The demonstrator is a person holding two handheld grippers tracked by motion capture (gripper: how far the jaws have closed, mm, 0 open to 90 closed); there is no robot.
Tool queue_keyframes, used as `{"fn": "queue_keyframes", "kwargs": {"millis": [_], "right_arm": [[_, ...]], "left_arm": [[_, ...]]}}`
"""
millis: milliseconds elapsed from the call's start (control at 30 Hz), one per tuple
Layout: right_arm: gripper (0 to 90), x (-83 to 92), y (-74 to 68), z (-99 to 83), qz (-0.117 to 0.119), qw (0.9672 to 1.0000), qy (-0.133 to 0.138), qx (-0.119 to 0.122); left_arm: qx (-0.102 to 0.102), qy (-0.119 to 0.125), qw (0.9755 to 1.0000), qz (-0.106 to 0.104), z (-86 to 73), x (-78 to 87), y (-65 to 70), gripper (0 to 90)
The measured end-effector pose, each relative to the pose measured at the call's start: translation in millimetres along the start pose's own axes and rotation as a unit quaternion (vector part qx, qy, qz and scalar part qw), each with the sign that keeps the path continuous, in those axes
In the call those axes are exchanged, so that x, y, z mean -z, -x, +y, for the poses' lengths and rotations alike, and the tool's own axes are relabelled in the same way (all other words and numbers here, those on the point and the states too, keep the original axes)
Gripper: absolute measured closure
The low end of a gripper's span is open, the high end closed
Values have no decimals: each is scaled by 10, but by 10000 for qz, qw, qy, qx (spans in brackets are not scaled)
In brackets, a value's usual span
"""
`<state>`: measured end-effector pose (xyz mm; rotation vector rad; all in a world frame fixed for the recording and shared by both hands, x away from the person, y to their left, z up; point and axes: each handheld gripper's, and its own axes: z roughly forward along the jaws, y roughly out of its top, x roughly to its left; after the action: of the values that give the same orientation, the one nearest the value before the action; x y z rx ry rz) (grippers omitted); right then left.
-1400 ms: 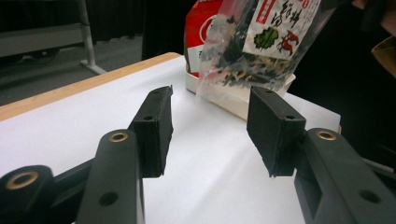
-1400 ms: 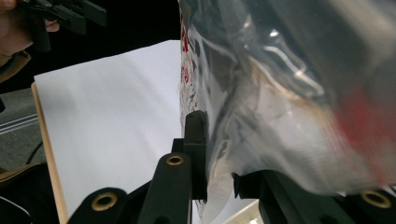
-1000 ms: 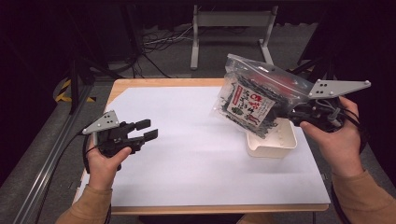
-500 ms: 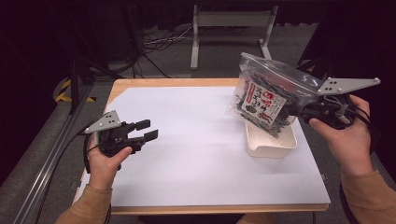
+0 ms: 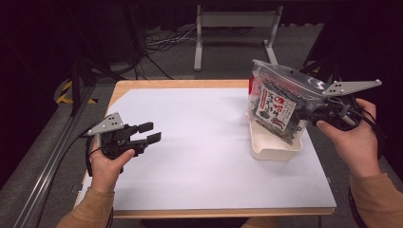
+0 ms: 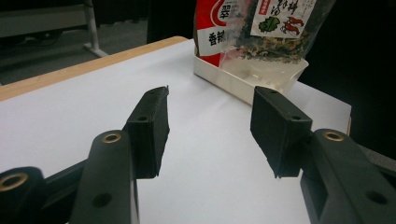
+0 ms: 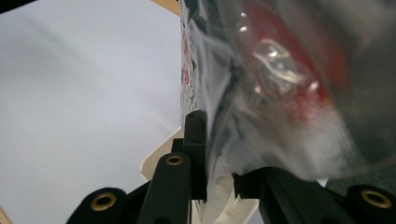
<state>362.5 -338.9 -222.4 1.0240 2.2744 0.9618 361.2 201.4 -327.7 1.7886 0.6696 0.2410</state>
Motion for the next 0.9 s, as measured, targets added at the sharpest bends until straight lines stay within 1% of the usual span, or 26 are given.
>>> {"fn": "queue_keyframes", "kwargs": {"millis": [133,200,333,500,533,567,600,667,733,767,900], "right_arm": [[777,-34,14,-14,-151,9998,-154,-31],[777,-35,26,-20,-157,9997,-177,-84],[777,-40,34,-26,-178,9996,-205,-82],[777,-82,30,-45,-156,9995,-282,-46],[777,-126,25,-65,-153,9992,-354,-39],[777,-126,25,-65,-153,9992,-354,-39],[777,-165,26,-85,-142,9990,-413,-42],[777,-179,30,-93,-124,9990,-429,-25],[777,-253,25,-131,-67,9988,-487,-44],[777,-253,25,-131,-67,9988,-487,-44],[777,-345,11,-175,-22,9984,-571,-33]], "left_arm": [[31,9,10000,-2,-3,2,2,476],[39,11,10000,-2,-4,3,2,476],[27,6,10000,0,-4,0,0,475],[35,11,10000,-3,-3,2,1,475],[47,15,10000,-2,-4,3,1,475],[49,18,10000,-6,-4,3,0,475],[54,18,10000,-7,-6,2,-3,474],[36,13,10000,-2,-7,2,-7,473],[58,8,10000,0,-9,3,-9,473],[48,20,10000,5,-9,3,-13,473],[69,24,10000,5,-11,7,-13,473]]}}
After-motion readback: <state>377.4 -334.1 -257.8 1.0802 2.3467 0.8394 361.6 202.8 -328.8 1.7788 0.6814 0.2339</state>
